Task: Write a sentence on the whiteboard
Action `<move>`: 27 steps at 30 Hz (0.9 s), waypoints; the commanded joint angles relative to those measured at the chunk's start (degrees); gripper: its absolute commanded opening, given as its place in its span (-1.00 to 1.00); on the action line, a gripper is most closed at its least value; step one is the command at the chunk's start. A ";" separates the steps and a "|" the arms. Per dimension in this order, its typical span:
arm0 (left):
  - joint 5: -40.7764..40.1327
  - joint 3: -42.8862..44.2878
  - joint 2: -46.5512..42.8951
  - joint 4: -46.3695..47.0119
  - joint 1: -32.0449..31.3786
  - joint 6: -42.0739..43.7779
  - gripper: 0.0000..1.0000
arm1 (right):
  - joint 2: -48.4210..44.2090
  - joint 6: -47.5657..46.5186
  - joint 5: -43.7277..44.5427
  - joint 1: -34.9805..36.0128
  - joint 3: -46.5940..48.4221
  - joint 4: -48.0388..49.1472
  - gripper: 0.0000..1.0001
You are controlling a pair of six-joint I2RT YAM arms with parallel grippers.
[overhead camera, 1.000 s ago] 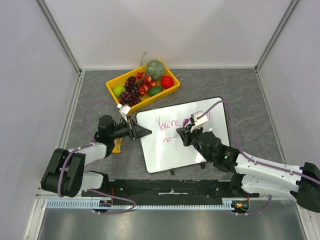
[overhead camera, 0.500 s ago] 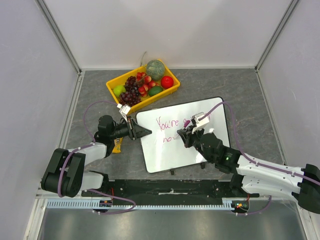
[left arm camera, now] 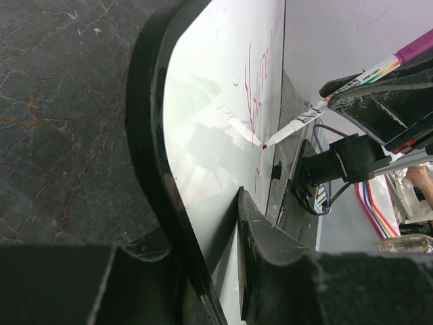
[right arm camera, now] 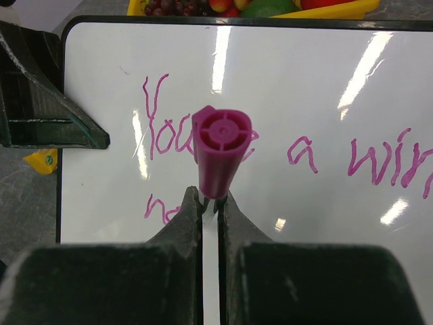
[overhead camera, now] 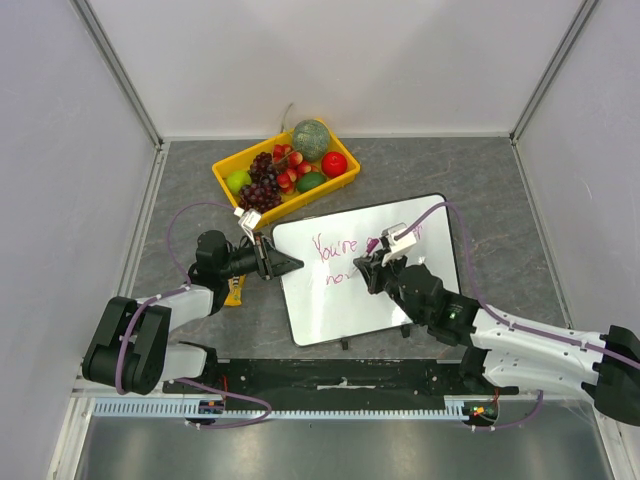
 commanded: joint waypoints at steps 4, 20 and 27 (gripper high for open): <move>-2.43 -0.60 1.28 -3.78 -1.58 10.70 -0.96 | 1.70 -2.89 5.53 -0.44 3.39 -1.26 -1.00; -2.34 -0.51 1.46 -3.69 -1.58 10.70 -0.96 | 1.53 -1.84 4.05 -0.97 2.43 -2.84 -1.00; -2.34 -0.51 1.55 -3.78 -1.66 10.70 -0.96 | -0.14 -0.08 3.08 -0.97 0.23 -3.90 -1.00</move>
